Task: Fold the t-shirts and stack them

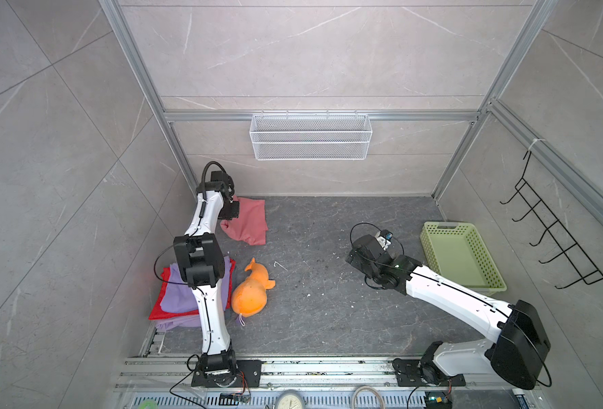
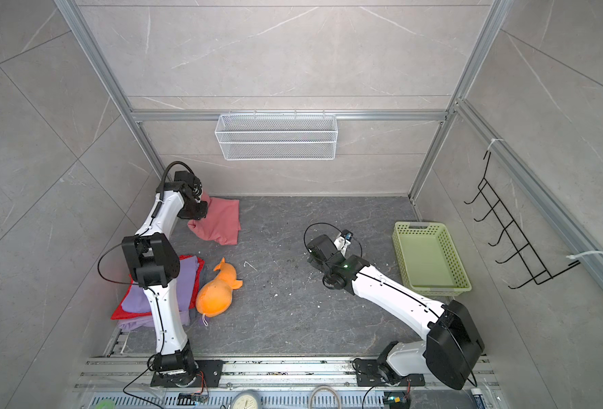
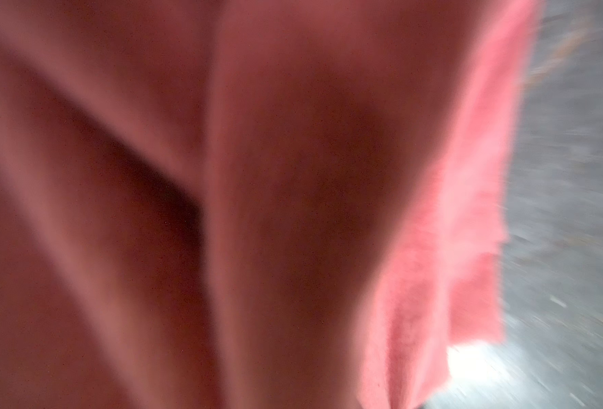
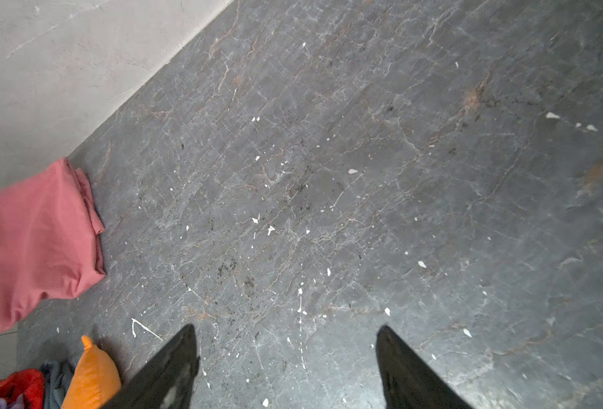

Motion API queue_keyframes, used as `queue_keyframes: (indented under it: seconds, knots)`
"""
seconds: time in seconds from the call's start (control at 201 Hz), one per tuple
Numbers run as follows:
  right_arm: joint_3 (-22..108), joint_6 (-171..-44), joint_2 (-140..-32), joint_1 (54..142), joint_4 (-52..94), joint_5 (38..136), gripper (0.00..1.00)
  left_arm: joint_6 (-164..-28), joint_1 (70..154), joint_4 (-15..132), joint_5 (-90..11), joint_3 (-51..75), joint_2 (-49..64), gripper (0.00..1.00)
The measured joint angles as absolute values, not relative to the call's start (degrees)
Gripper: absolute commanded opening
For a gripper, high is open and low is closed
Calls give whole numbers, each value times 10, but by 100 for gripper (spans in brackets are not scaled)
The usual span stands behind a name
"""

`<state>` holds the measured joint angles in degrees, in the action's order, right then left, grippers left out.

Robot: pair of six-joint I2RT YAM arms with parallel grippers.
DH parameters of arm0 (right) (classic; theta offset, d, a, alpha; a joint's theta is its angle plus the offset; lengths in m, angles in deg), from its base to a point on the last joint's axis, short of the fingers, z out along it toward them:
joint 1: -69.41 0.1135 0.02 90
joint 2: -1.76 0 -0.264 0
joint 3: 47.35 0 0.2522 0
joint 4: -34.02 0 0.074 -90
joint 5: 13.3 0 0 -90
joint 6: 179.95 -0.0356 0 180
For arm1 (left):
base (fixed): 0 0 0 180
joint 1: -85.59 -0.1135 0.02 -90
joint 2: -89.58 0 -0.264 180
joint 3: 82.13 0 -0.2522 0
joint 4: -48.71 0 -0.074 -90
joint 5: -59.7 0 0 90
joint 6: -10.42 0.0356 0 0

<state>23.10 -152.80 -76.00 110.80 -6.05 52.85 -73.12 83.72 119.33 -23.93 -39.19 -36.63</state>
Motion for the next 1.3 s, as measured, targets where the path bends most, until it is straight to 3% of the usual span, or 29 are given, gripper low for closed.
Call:
queue_keyframes:
  seconds: [0.204,0.588,1.046,1.299]
  knots:
    - [188,-1516,-728,1102,-31,548,81,-732,892,1250,-214,-369,-263,0]
    - [142,-1497,-705,1082,24,593,81,-784,877,1365,-195,-338,-121,0]
    - [126,-1447,-712,1066,89,640,84,-915,875,1488,-268,-356,14,0]
    - [115,-1437,-721,1043,117,677,84,-936,868,1488,-279,-275,83,0]
